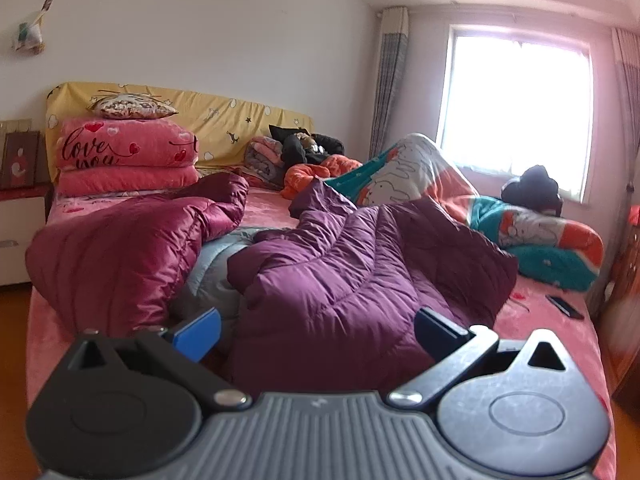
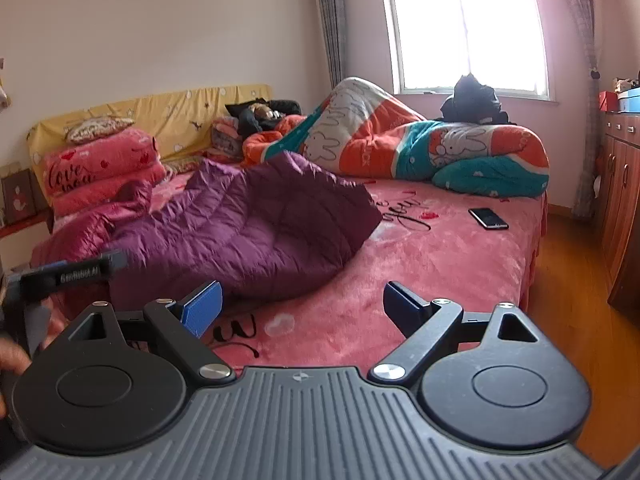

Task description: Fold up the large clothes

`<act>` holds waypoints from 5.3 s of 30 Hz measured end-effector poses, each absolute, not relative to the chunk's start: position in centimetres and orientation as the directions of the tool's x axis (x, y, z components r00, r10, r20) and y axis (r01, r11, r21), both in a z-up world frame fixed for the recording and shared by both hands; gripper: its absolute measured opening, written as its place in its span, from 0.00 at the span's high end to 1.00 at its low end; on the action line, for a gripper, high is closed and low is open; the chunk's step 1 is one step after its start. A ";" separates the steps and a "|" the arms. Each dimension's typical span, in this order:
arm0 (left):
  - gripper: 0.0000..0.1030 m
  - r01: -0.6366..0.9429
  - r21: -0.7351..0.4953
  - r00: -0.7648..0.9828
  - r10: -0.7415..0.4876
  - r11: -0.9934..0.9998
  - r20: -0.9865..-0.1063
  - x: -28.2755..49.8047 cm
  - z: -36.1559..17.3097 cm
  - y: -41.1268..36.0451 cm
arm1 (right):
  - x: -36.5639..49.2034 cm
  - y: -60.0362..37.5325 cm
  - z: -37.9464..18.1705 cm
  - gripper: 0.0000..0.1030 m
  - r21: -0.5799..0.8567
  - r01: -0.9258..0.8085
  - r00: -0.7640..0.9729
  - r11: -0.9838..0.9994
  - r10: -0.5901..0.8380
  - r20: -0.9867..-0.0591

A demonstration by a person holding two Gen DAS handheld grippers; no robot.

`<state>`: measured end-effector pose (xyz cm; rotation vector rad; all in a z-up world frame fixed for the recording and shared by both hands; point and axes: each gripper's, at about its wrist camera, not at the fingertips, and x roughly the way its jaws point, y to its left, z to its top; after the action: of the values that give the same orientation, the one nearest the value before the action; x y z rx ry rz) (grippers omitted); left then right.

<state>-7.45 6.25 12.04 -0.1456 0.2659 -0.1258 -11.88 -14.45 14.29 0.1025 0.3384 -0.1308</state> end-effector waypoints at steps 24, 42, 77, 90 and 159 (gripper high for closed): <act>0.64 0.217 -0.236 0.927 -0.275 0.947 -0.253 -1.0 10.7 6.9 | -10.2 -13.8 12.0 0.00 -0.026 0.176 0.862 0.984 -0.167 -0.479; 0.84 0.802 0.126 0.594 -0.756 0.584 -0.273 -12.4 9.5 -4.2 | -13.0 -18.5 13.7 0.00 0.114 0.390 0.849 0.914 -0.309 -0.429; 0.25 0.927 0.255 0.374 -0.747 0.276 -0.549 -16.2 5.5 -6.8 | -5.2 -18.7 8.8 0.00 0.193 0.559 0.749 0.807 -0.390 -0.535; 0.24 0.855 0.051 0.475 -0.742 0.515 -0.472 -11.9 7.3 -4.0 | -6.8 -24.6 4.6 0.00 0.331 0.706 0.633 0.626 -0.349 -0.691; 0.01 0.164 0.041 0.961 -0.150 0.986 -0.233 14.3 8.3 11.1 | 4.4 -2.7 2.2 0.39 0.047 -0.045 0.829 0.998 0.064 -0.556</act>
<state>14.31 11.06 8.26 0.0600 0.2318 -0.1589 4.41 -2.74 2.16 0.0321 0.5914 0.0578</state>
